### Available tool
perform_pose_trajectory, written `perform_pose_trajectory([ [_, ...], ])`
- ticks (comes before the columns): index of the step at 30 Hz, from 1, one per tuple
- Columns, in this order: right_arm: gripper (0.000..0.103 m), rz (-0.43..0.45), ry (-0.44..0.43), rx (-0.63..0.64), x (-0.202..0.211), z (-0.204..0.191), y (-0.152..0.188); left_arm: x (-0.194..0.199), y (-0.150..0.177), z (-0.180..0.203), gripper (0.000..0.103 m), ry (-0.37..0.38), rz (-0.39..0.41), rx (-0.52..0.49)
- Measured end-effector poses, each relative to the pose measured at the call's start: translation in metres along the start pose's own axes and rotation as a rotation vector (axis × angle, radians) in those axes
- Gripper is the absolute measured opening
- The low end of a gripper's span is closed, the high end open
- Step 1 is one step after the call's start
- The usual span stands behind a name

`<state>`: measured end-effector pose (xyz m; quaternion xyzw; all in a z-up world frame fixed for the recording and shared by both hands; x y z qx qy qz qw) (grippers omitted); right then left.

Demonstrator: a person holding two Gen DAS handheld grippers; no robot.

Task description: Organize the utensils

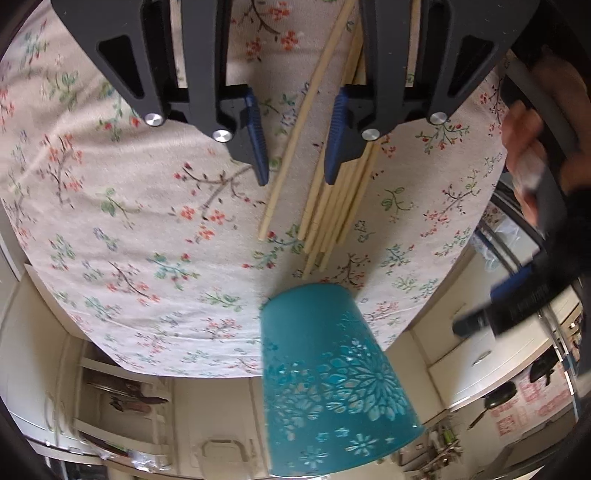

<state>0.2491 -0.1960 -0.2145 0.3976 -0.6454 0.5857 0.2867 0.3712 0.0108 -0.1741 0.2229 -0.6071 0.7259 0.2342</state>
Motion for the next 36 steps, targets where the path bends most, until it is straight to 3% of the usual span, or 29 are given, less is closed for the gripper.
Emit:
perform_pose_trajectory([
  [5, 0.028, -0.007, 0.056, 0.045, 0.0, -0.002, -0.001, -0.016, 0.019, -0.004, 0.09, 0.032, -0.088, 0.008],
  [8, 0.028, -0.038, 0.004, -0.011, -0.001, 0.003, -0.002, -0.019, 0.025, -0.002, 0.095, 0.054, -0.102, 0.008],
  [10, 0.021, -0.044, 0.001, -0.036, -0.001, 0.008, -0.003, -0.024, 0.028, -0.001, 0.095, 0.054, -0.128, 0.004],
  [17, 0.014, -0.034, 0.155, 0.124, -0.01, -0.006, -0.011, -0.028, 0.029, 0.009, 0.095, 0.014, -0.159, -0.053],
  [18, 0.008, -0.041, 0.144, 0.14, -0.011, -0.009, -0.01, -0.028, 0.029, 0.01, 0.095, 0.011, -0.158, -0.059],
  [22, 0.008, -0.096, 0.097, 0.233, -0.006, -0.015, 0.001, -0.028, 0.03, 0.01, 0.095, -0.009, -0.168, -0.066],
  [23, 0.011, -0.105, 0.105, 0.242, -0.006, -0.013, 0.002, -0.028, 0.03, 0.01, 0.095, -0.017, -0.171, -0.071],
  [24, 0.021, -0.108, 0.12, 0.242, -0.004, -0.009, 0.002, -0.029, 0.03, 0.011, 0.095, -0.026, -0.173, -0.078],
  [26, 0.021, -0.102, 0.121, 0.213, -0.005, -0.004, 0.001, -0.03, 0.031, 0.013, 0.095, -0.042, -0.18, -0.102],
  [30, 0.007, -0.088, 0.097, 0.206, -0.006, -0.01, 0.001, -0.032, 0.033, 0.015, 0.095, -0.063, -0.193, -0.129],
  [34, 0.005, -0.084, 0.011, 0.082, 0.0, -0.002, 0.002, -0.033, 0.033, 0.012, 0.095, -0.07, -0.203, -0.117],
  [36, 0.005, -0.061, -0.073, -0.004, 0.012, 0.004, 0.0, -0.034, 0.033, 0.012, 0.095, -0.073, -0.207, -0.119],
])
Point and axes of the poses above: each gripper's, at about its wrist camera, not at the fingertips, and x roughly against the way its jaws point, z to its right, y to its underside, the point moved 10 cm from there along -x, roughly the way its jaws point, and after that the axes turned 4 degrees about -z, right-handed, at the moved point
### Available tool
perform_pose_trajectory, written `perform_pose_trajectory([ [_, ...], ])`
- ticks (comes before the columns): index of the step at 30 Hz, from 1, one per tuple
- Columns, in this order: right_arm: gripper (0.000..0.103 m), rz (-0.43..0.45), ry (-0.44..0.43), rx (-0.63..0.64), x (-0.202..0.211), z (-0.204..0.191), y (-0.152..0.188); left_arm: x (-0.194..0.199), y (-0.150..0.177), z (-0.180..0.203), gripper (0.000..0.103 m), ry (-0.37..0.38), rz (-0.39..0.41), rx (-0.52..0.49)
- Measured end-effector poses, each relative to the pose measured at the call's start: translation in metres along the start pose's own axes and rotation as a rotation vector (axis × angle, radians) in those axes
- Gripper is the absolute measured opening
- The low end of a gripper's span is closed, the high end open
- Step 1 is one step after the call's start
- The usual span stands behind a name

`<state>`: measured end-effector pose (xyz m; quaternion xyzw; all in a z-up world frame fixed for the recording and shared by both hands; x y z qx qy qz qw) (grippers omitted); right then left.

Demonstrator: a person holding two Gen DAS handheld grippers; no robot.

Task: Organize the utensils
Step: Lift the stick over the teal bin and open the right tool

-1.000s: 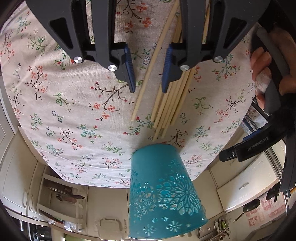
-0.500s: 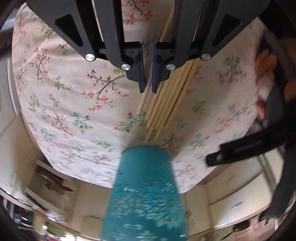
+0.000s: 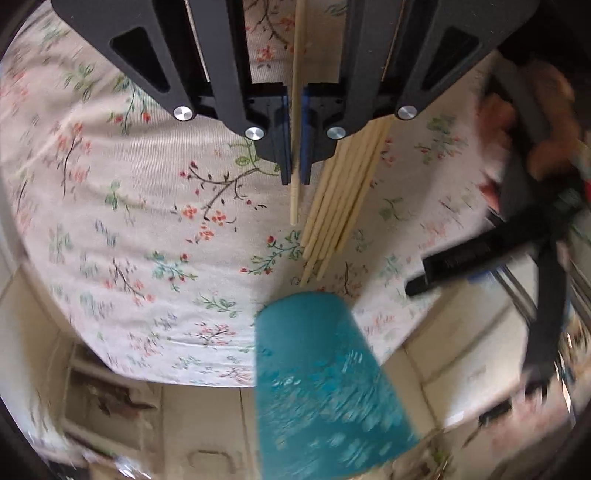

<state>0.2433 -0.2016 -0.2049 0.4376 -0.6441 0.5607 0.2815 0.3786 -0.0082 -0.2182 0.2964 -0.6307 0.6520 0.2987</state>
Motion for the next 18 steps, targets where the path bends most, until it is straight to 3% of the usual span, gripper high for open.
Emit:
perform_pose_trajectory([
  [6, 0.005, 0.156, -0.183, -0.108, 0.057, -0.004, -0.041, -0.004, 0.001, 0.002, 0.095, -0.011, -0.015, -0.013],
  [10, 0.005, 0.371, -0.277, -0.082, 0.12, -0.029, -0.112, -0.005, 0.001, 0.0, 0.095, -0.021, -0.017, -0.009],
  [14, 0.005, 0.603, -0.296, -0.058, 0.171, -0.052, -0.187, -0.006, 0.001, 0.0, 0.095, -0.031, -0.021, -0.011],
  [18, 0.006, 0.777, -0.184, -0.056, 0.185, -0.057, -0.245, -0.006, 0.001, -0.001, 0.095, -0.035, -0.02, -0.006],
])
Point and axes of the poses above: each gripper's, at about its wrist camera, not at the fingertips, and x roughly against the way its jaws point, z to its right, y to its underside, the point moved 10 cm from there along -x, roughly the way its jaws point, and after that the axes turned 4 degrees about -z, right-handed, at the moved point
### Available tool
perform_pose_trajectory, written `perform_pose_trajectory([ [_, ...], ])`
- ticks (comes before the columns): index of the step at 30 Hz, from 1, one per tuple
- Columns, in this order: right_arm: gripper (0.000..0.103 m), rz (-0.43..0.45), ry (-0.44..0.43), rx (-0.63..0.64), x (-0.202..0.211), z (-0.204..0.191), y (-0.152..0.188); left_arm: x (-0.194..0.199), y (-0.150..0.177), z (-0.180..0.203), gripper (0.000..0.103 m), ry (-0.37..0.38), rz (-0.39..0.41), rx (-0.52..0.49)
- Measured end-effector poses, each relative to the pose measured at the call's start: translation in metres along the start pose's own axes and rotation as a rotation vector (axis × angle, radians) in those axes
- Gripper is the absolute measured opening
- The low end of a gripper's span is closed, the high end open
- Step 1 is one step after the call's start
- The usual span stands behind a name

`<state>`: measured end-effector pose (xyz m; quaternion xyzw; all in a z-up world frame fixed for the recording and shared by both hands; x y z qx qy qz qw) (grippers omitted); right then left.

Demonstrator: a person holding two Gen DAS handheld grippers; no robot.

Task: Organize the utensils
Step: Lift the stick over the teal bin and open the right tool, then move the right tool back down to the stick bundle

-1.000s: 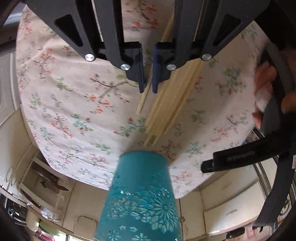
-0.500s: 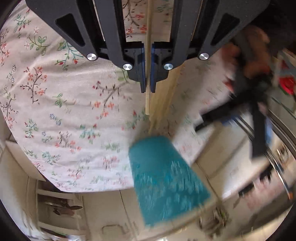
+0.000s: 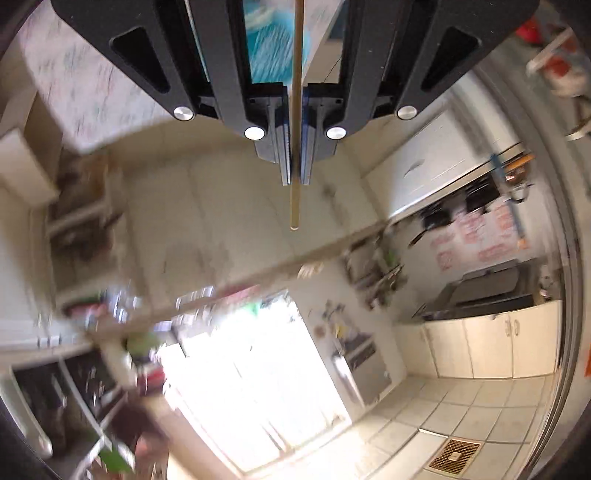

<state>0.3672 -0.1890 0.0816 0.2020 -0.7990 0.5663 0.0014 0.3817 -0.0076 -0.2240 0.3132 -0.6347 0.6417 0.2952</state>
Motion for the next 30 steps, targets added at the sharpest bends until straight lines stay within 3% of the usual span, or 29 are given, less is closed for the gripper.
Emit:
perform_pose_trajectory([
  [4, 0.006, 0.043, 0.148, 0.01, -0.042, 0.022, 0.007, -0.001, 0.0, -0.002, 0.095, 0.002, 0.0, 0.011],
  [9, 0.006, -0.056, 0.198, 0.016, -0.063, 0.043, 0.057, 0.0, 0.001, -0.002, 0.095, 0.01, 0.003, 0.015],
  [20, 0.006, -0.165, 0.172, 0.151, 0.012, 0.042, 0.107, -0.004, 0.002, -0.006, 0.095, 0.011, -0.008, 0.024],
  [24, 0.009, -0.279, 0.184, 0.109, 0.037, 0.058, 0.149, -0.004, 0.003, -0.007, 0.095, 0.007, -0.013, 0.028],
  [30, 0.009, -0.595, 0.177, 0.029, 0.053, 0.073, 0.257, -0.006, 0.002, -0.007, 0.095, 0.002, -0.02, 0.029],
])
Point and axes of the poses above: each gripper's, at about its wrist camera, not at the fingertips, and x roughly against the way its jaws point, z to its right, y to its underside, the point moved 10 cm from there along -x, roughly the way its jaws point, and after that the axes turned 4 degrees about -z, right-handed, at the moved point
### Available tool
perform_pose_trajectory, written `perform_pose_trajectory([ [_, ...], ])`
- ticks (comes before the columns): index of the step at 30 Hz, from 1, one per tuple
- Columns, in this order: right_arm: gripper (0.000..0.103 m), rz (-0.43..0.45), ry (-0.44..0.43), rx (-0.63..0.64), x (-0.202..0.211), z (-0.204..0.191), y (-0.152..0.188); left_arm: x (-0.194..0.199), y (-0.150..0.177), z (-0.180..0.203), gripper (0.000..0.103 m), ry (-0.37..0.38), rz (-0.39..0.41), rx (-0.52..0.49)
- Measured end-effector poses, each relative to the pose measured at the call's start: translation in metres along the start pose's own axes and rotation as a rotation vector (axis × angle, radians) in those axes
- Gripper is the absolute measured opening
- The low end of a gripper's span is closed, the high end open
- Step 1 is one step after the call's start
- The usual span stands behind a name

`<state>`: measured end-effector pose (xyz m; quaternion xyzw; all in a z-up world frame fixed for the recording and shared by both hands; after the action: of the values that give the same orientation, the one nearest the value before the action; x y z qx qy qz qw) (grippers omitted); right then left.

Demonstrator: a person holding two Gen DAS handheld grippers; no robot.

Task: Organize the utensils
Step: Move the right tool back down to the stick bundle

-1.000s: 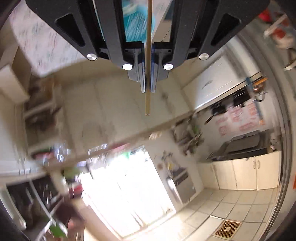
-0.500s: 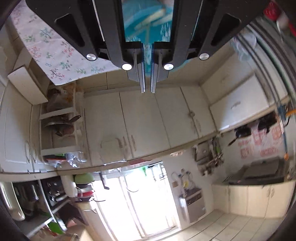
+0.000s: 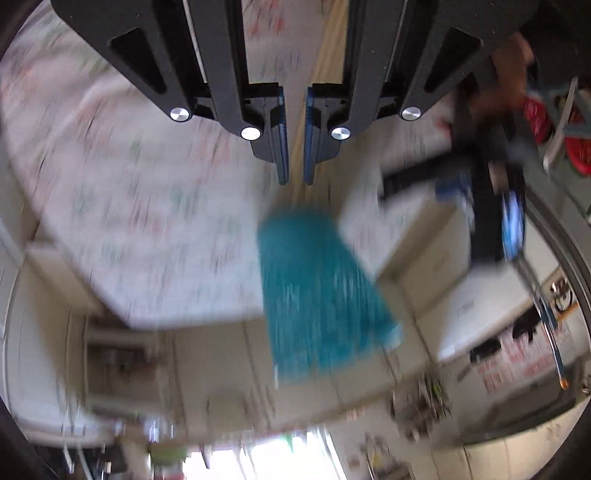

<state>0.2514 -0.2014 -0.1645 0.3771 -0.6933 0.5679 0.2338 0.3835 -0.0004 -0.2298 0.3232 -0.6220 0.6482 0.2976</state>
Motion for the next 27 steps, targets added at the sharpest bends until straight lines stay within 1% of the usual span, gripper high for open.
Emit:
perform_pose_trajectory([
  [3, 0.009, -0.078, -0.027, -0.038, -0.017, 0.0, 0.018, 0.0, 0.0, 0.0, 0.095, 0.001, 0.0, 0.003],
  [6, 0.009, -0.103, -0.022, -0.039, -0.026, -0.001, 0.017, 0.0, 0.0, -0.001, 0.095, 0.001, 0.0, 0.009],
  [7, 0.011, -0.106, -0.02, -0.042, -0.028, -0.002, 0.017, 0.0, 0.0, -0.001, 0.095, 0.002, 0.0, 0.011],
  [9, 0.032, -0.105, -0.001, -0.042, -0.031, -0.001, 0.017, -0.001, 0.0, -0.001, 0.095, 0.006, -0.001, 0.014],
  [10, 0.034, -0.102, 0.005, -0.04, -0.031, -0.001, 0.015, -0.001, 0.0, -0.001, 0.095, 0.008, 0.0, 0.014],
  [16, 0.034, -0.117, 0.039, 0.006, -0.037, -0.003, 0.024, 0.0, 0.0, -0.002, 0.095, 0.019, 0.004, 0.019],
  [21, 0.033, -0.111, 0.067, 0.041, -0.039, -0.004, 0.027, 0.001, 0.0, -0.001, 0.095, 0.022, 0.004, 0.019],
  [22, 0.032, -0.11, 0.072, 0.044, -0.039, -0.003, 0.027, 0.001, 0.0, -0.001, 0.095, 0.021, 0.004, 0.019],
  [25, 0.024, -0.109, 0.083, 0.041, -0.039, 0.001, 0.027, 0.001, 0.0, -0.001, 0.095, 0.021, 0.004, 0.02],
  [27, 0.023, -0.108, 0.093, 0.055, -0.038, 0.001, 0.027, 0.001, 0.0, -0.001, 0.095, 0.02, 0.004, 0.02],
])
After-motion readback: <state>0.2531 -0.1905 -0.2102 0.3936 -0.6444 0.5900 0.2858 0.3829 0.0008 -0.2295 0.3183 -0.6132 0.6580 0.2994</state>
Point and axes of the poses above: each gripper's, at about its wrist camera, not at the fingertips, and x roughly against the way its jaws point, z to its right, y to its underside, the point moved 10 cm from there along -x, roughly the way its jaws point, and after that the axes turned 4 degrees about -z, right-handed, at the moved point
